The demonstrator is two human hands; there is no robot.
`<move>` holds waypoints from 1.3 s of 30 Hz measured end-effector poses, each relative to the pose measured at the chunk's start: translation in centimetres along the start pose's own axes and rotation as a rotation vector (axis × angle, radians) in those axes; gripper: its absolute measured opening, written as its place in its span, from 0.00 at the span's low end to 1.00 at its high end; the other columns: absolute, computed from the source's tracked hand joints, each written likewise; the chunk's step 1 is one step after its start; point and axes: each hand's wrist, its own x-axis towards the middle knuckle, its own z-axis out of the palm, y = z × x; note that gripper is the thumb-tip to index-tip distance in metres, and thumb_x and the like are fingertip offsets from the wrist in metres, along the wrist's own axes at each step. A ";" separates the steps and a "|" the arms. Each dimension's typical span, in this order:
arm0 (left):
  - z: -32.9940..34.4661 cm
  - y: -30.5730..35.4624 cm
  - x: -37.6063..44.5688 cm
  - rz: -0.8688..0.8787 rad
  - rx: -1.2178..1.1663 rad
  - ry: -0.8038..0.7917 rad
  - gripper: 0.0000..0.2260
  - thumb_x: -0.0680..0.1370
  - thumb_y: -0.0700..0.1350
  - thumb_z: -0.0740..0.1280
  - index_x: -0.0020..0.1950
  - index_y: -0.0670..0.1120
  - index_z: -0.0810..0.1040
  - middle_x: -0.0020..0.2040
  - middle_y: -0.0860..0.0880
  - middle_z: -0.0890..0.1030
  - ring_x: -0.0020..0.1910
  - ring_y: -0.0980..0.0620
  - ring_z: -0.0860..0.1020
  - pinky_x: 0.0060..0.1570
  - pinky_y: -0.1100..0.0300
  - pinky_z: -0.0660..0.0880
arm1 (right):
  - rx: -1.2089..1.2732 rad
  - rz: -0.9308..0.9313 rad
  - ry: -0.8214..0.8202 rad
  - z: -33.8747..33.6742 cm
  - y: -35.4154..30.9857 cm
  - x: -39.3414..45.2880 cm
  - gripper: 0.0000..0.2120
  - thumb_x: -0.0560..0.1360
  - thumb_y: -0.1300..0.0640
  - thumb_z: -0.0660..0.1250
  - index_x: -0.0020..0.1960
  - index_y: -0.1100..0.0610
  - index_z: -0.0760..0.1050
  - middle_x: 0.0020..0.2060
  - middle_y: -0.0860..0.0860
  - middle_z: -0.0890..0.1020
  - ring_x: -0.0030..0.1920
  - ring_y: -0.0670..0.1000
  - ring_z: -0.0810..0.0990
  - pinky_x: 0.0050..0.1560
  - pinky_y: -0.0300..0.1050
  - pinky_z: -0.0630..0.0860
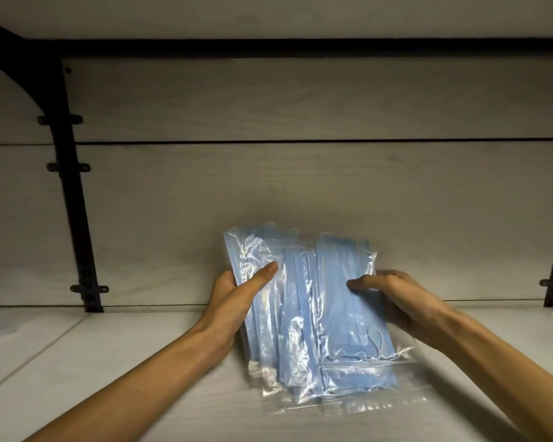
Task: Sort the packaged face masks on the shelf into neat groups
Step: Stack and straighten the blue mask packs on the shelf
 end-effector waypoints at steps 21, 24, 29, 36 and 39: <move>1.5 0.1 -0.5 -0.166 -0.268 -0.068 0.21 0.79 0.47 0.71 0.69 0.40 0.75 0.61 0.43 0.84 0.62 0.43 0.82 0.69 0.43 0.73 | 0.705 0.015 0.338 1.4 0.1 -6.6 0.06 0.77 0.65 0.69 0.54 0.64 0.78 0.37 0.56 0.87 0.31 0.52 0.86 0.26 0.40 0.79; 1.6 -0.1 -1.1 -0.127 -0.199 -0.185 0.24 0.74 0.50 0.77 0.66 0.43 0.78 0.60 0.45 0.85 0.61 0.46 0.83 0.67 0.48 0.74 | 0.715 0.009 0.369 2.9 0.5 -7.6 0.05 0.78 0.66 0.67 0.53 0.66 0.78 0.36 0.58 0.87 0.31 0.55 0.86 0.25 0.43 0.79; 1.0 -1.3 -1.0 -0.029 -0.035 -0.171 0.19 0.71 0.33 0.77 0.59 0.44 0.82 0.55 0.44 0.87 0.56 0.44 0.85 0.56 0.55 0.80 | 0.528 -0.014 0.499 2.5 1.5 -8.1 0.10 0.80 0.63 0.67 0.59 0.65 0.77 0.44 0.62 0.86 0.37 0.59 0.86 0.29 0.47 0.82; 0.1 -0.8 0.2 -0.057 0.060 -0.106 0.16 0.71 0.29 0.73 0.58 0.39 0.81 0.52 0.41 0.87 0.55 0.40 0.84 0.61 0.47 0.79 | 0.214 -0.162 0.522 -0.7 2.4 -8.6 0.05 0.81 0.64 0.66 0.55 0.63 0.78 0.30 0.49 0.85 0.29 0.47 0.84 0.25 0.37 0.77; -0.5 -0.2 0.6 -0.079 0.107 -0.124 0.16 0.71 0.29 0.72 0.58 0.35 0.80 0.52 0.37 0.85 0.56 0.38 0.83 0.62 0.48 0.79 | -0.051 -0.326 0.467 -3.1 0.7 -8.1 0.02 0.77 0.63 0.70 0.48 0.62 0.81 0.34 0.51 0.86 0.36 0.54 0.85 0.32 0.39 0.81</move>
